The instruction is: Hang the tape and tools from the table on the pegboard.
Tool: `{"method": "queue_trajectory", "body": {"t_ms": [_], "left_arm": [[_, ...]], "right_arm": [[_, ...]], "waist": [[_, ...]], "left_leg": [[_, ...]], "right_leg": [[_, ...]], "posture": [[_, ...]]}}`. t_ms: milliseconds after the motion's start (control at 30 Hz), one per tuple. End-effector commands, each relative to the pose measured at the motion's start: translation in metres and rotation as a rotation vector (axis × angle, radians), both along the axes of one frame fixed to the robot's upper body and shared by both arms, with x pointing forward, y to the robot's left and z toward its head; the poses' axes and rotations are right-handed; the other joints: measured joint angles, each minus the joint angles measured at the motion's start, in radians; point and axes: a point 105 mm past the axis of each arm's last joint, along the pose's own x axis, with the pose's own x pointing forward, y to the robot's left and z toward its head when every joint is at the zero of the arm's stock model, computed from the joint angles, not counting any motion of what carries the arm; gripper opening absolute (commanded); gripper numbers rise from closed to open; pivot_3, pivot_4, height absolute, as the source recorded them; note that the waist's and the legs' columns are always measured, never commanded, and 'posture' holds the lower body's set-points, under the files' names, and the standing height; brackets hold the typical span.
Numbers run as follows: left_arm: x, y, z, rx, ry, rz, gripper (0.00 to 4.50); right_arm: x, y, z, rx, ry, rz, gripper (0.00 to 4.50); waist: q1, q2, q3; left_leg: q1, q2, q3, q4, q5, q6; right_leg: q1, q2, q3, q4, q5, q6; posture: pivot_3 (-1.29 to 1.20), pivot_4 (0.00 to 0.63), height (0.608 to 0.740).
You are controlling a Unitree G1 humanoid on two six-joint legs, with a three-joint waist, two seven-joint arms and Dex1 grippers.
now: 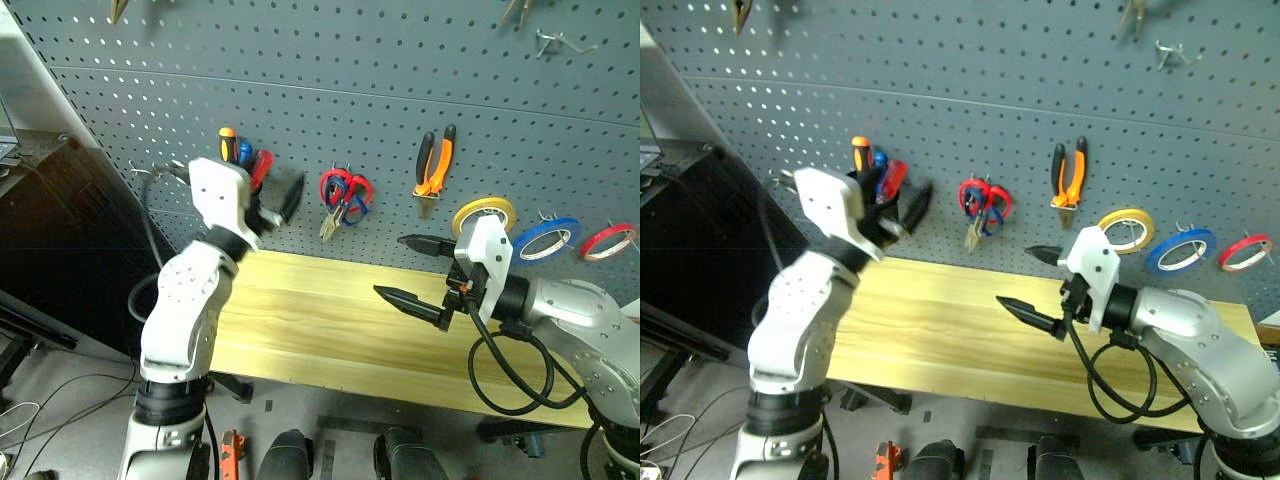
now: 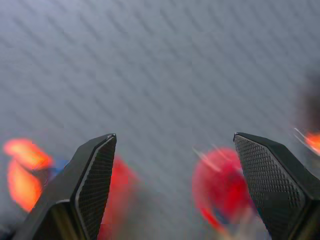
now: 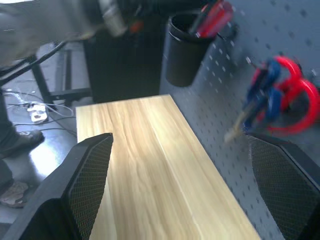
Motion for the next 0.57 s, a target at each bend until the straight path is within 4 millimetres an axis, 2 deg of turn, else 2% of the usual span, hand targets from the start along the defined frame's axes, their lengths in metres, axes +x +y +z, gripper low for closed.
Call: {"method": "queue_trajectory", "body": {"t_ms": [33,133,233,367,433,567], "left_arm": [[-0.001,0.018,-0.036,0.083,0.144,0.101,3.99],[-0.003,0.028,-0.06,0.125,0.199,0.144,3.99],[0.0,0.041,-0.084,0.148,0.268,0.178,3.99],[0.004,0.051,-0.108,0.172,0.32,0.186,3.99],[0.005,0.058,-0.12,0.179,0.343,0.19,3.99],[0.006,0.065,-0.139,0.189,0.373,0.204,3.99]], "right_arm": [[0.003,-0.022,-0.002,0.033,-0.04,-0.136,4.5],[0.0,-0.036,-0.024,0.051,0.012,-0.225,4.5],[0.01,-0.059,-0.045,0.1,0.03,-0.407,4.5],[0.025,-0.1,-0.075,0.13,0.015,-0.703,4.5],[0.025,-0.125,-0.094,0.123,0.018,-0.849,4.5],[0.02,-0.154,-0.123,0.084,0.034,-0.996,4.5]], "waist": [[-0.001,0.001,-0.005],[0.0,0.001,-0.006],[-0.001,0.003,-0.014],[-0.002,0.004,-0.028],[-0.001,0.005,-0.035],[-0.002,0.012,-0.043]], "left_leg": [[0.001,0.0,0.0,0.0,0.0,0.0],[0.009,0.001,0.0,-0.001,0.0,0.0],[0.017,0.001,0.0,-0.002,0.0,0.0],[0.019,0.0,0.001,-0.002,0.0,0.0],[0.019,0.0,0.002,-0.002,0.001,0.0],[0.02,0.0,0.003,-0.002,0.0,0.0]], "right_leg": [[0.0,0.001,0.001,0.001,0.0,0.0],[0.007,0.005,0.001,0.001,0.0,-0.001],[0.015,0.006,0.002,0.0,0.0,-0.001],[0.015,0.007,0.003,0.001,0.0,-0.002],[0.015,0.007,0.003,0.001,0.0,-0.002],[0.015,0.008,0.005,0.001,0.0,-0.002]], "posture": [[0.07,0.115,0.74],[0.07,0.11,0.74],[0.06,0.107,0.74],[0.05,0.093,0.74],[0.04,0.088,0.74],[0.04,0.072,0.74]]}}
